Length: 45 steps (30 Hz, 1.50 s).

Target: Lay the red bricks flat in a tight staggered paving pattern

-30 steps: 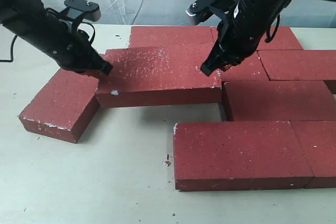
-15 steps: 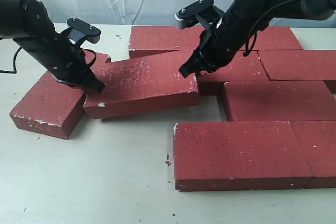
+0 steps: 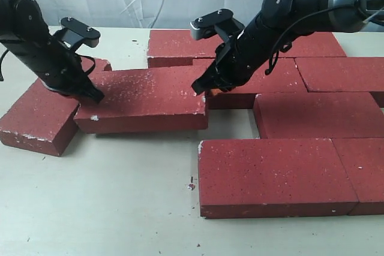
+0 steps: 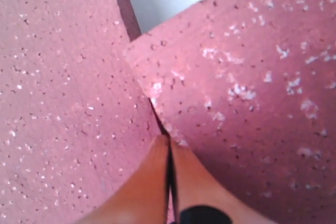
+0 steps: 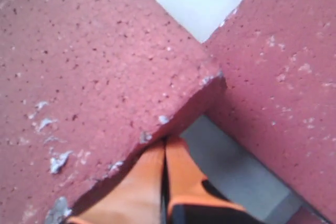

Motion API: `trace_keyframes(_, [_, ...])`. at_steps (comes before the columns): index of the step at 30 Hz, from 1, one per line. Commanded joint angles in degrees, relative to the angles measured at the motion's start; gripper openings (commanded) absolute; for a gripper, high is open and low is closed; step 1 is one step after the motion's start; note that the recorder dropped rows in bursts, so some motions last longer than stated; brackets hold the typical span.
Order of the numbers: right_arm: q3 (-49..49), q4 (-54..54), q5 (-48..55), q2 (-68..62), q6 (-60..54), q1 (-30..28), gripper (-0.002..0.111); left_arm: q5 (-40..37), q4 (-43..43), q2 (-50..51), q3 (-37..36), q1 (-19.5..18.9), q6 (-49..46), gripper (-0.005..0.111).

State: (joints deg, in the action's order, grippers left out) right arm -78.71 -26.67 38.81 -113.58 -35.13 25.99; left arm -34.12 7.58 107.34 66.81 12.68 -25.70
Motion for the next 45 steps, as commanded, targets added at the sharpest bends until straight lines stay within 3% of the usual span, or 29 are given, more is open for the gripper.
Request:
trace_keyframes(1, [-0.4, -5.0, 3.3, -0.3, -1.5, 1.5, -0.001, -0.7, 3.3, -3.8, 0.1, 1.0, 0.2, 0.0])
trace_keyframes(7, [-0.4, -8.4, 3.4, -0.3, -4.1, 1.7, -0.001, -4.8, 2.7, -5.2, 0.1, 1.0, 0.2, 0.0])
trace_keyframes(16, [-0.4, -4.1, -0.4, -0.8, -3.7, 2.1, -0.001, -13.5, 1.0, -4.5, -0.1, 1.0, 0.2, 0.0])
trace_keyframes(27, [-0.4, -3.7, 2.7, -2.0, -3.7, 2.1, -0.001, -11.3, -11.5, -4.6, -0.1, 1.0, 10.7, 0.0])
trace_keyframes(35, [-0.4, 11.4, 0.2, -2.0, 2.7, 2.1, -0.001, -12.2, -11.5, -4.9, 0.4, 1.1, 11.0, 0.0])
trace_keyframes(40, [-0.4, 13.4, 0.0, -0.6, 2.9, 2.1, -0.001, -11.6, -18.5, -6.6, 0.7, 1.0, 19.7, 0.0])
trace_keyframes(45, [-0.4, 13.1, 3.2, 4.0, 3.1, 2.1, -0.001, -5.9, -11.1, -8.1, 0.2, 1.0, 18.2, 0.0])
